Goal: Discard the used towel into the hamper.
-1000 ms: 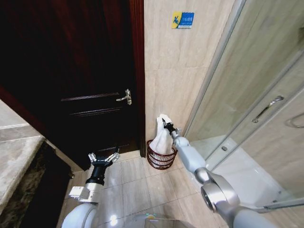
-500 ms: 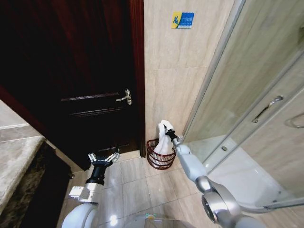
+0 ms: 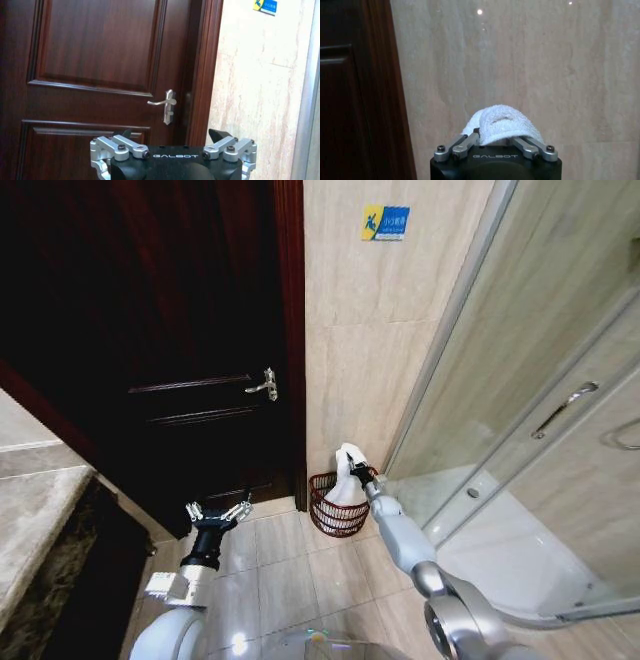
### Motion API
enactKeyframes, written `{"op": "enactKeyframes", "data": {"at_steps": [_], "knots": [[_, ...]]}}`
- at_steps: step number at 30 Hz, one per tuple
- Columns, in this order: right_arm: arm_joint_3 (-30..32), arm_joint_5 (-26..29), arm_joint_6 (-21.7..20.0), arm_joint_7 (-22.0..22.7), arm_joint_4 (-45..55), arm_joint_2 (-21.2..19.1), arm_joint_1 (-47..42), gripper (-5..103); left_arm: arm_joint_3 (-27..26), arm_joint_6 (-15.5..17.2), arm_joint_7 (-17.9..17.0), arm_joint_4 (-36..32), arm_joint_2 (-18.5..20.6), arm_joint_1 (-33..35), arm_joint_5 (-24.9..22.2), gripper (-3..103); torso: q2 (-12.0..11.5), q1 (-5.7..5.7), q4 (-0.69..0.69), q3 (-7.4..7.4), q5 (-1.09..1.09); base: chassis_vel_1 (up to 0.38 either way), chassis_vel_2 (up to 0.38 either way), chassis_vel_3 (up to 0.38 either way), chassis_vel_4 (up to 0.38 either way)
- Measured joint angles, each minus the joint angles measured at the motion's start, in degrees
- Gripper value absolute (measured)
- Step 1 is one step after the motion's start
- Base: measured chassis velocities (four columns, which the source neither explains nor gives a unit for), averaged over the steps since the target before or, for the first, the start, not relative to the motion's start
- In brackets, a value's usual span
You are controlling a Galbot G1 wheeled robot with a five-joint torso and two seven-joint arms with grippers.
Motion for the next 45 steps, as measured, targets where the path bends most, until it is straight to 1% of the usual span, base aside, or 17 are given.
{"op": "enactKeyframes", "data": {"at_steps": [4, 15, 22, 27, 31, 33, 36, 37, 40, 41, 43, 44, 45], "knots": [[0.87, 0.5, 0.12, 0.01, 0.79, -0.44, -0.66, 13, 0.0, 0.0, 0.0, 0.0, 0.0, 0.0, 0.0, 100, 0.0, 0.0, 0.0, 0.0, 0.0, 0.0, 0.0, 0.0, 0.0], [0.89, 1.29, 0.98, -0.43, 1.52, -1.07, -1.88, 13, 0.0, 0.0, 0.0, 0.0, 0.0, 0.0, 0.0, 100, 0.0, -0.01, 0.0, 0.0, 0.0, -0.005, 0.007, 0.011, -0.007], [0.32, 1.39, 1.26, 0.1, 1.78, -1.23, -1.93, 13, 0.0, 0.0, 0.0, 0.0, 0.0, 0.0, 0.0, 100, 0.0, 0.0, 0.0, 0.0, -0.01, -0.103, 0.115, 0.105, -0.098], [0.42, -0.2, 1.92, 1.39, 2.12, -1.13, -3.26, 13, 0.0, 0.0, 0.0, 0.0, 0.0, 0.0, 0.0, 100, -0.04, 0.08, 0.01, 0.02, 0.0, -0.108, 0.111, 0.094, -0.09], [0.43, -1.14, 1.9, 1.28, 0.94, -1.08, -4.21, 13, 0.0, 0.0, 0.0, 0.0, 0.0, 0.0, 0.0, 100, -0.03, 0.03, 0.0, 0.01, -0.01, -0.034, 0.043, 0.012, -0.003], [0.42, -1.15, 1.24, 1.2, 0.99, -1.08, -4.7, 13, 0.0, 0.0, 0.0, 0.0, 0.0, 0.0, 0.0, 100, -0.02, -0.01, 0.0, 0.01, 0.0, 0.0, 0.0, 0.0, 0.0], [0.26, -1.71, -1.13, 0.87, 1.25, -1.23, -5.63, 13, 0.0, 0.0, 0.0, 0.0, 0.0, 0.0, 0.0, 100, 0.01, -0.05, 0.0, -0.01, -0.01, 0.0, 0.0, 0.0, 0.0], [0.26, -1.71, -1.13, 0.87, 1.25, -1.23, -5.63, 13, 0.0, 0.0, 0.0, 0.0, 0.0, 0.0, 0.0, 100, 0.01, -0.05, 0.0, -0.01, -0.01, 0.0, 0.0, 0.0, 0.0], [0.26, -1.51, -6.3, -0.57, 0.51, -1.31, -5.48, 13, 0.0, 0.0, 0.0, 0.0, 0.0, 0.0, 0.0, 100, 0.01, -0.03, 0.0, -0.01, -0.01, 0.0, 0.0, 0.0, 0.0], [0.26, -1.51, -6.3, -0.57, 0.51, -1.31, -5.48, 13, 0.0, 0.0, 0.0, 0.0, 0.0, 0.0, 0.0, 100, 0.01, -0.03, 0.0, -0.01, -0.01, 0.0, 0.0, 0.0, 0.0], [0.44, -1.46, -9.19, -2.23, -0.43, -1.41, -4.94, 13, 0.0, 0.0, 0.0, 0.0, 0.0, 0.0, 0.0, 100, 0.0, 0.01, 0.0, 0.0, 0.0, 0.0, 0.0, 0.0, 0.0], [0.44, -1.46, -9.19, -2.23, -0.43, -1.41, -4.94, 13, 0.0, 0.0, 0.0, 0.0, 0.0, 0.0, 0.0, 100, 0.0, 0.01, 0.0, 0.0, 0.0, 0.0, 0.0, 0.0, 0.0], [0.54, -1.55, -10.52, -3.03, -0.83, -1.44, -4.67, 13, 0.0, 0.0, 0.0, 0.0, 0.0, 0.0, 0.0, 100, 0.0, 0.01, 0.0, 0.0, -0.01, 0.0, 0.0, 0.0, 0.0]]}}
